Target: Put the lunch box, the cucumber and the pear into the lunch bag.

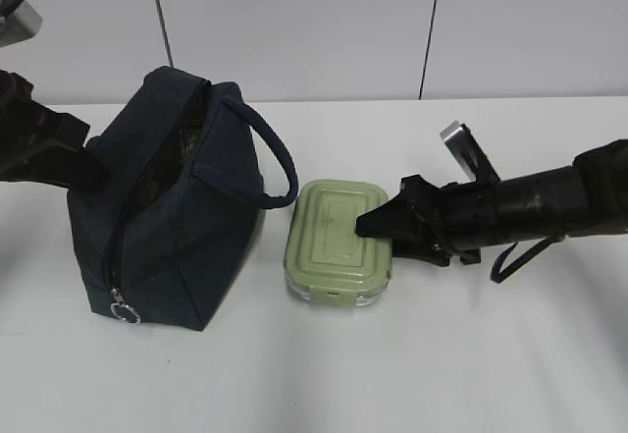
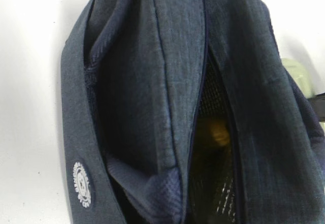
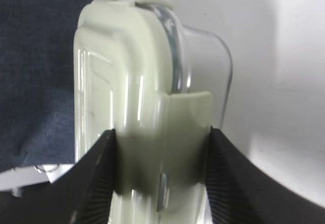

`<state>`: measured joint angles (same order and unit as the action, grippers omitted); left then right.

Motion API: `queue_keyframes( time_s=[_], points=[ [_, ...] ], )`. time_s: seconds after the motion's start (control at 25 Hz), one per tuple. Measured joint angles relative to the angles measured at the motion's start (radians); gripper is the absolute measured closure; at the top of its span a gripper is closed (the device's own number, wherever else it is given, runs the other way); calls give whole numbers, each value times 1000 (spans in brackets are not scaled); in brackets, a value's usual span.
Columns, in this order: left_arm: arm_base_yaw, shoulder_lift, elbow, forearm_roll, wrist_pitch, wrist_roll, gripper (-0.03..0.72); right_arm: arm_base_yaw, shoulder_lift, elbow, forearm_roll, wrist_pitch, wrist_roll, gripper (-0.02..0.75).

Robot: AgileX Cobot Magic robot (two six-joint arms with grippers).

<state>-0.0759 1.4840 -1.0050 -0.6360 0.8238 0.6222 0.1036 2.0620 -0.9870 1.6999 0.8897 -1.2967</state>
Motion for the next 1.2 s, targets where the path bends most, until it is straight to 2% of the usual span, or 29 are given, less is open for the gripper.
queue_keyframes(
  time_s=[0.24, 0.4, 0.48, 0.72, 0.84, 1.08, 1.2],
  points=[
    [0, 0, 0, 0, 0, 0, 704, -25, -253, -67, -272, -72, 54, 370],
    [0, 0, 0, 0, 0, 0, 704, 17, -376, -210, -319, -85, 103, 370],
    [0, 0, 0, -1, 0, 0, 704, 68, -392, -310, -328, -90, 131, 370],
    [0, 0, 0, -14, 3, 0, 704, 292, -295, -531, -360, -152, 162, 372],
    [0, 0, 0, -18, 9, 0, 704, 370, -204, -599, -366, -206, 162, 372],
    [0, 0, 0, -21, 14, 0, 704, 415, -73, -654, -394, -271, 141, 372],
    [0, 1, 0, -15, 23, 0, 704, 415, -57, -664, -527, -270, 227, 372]
  ],
)
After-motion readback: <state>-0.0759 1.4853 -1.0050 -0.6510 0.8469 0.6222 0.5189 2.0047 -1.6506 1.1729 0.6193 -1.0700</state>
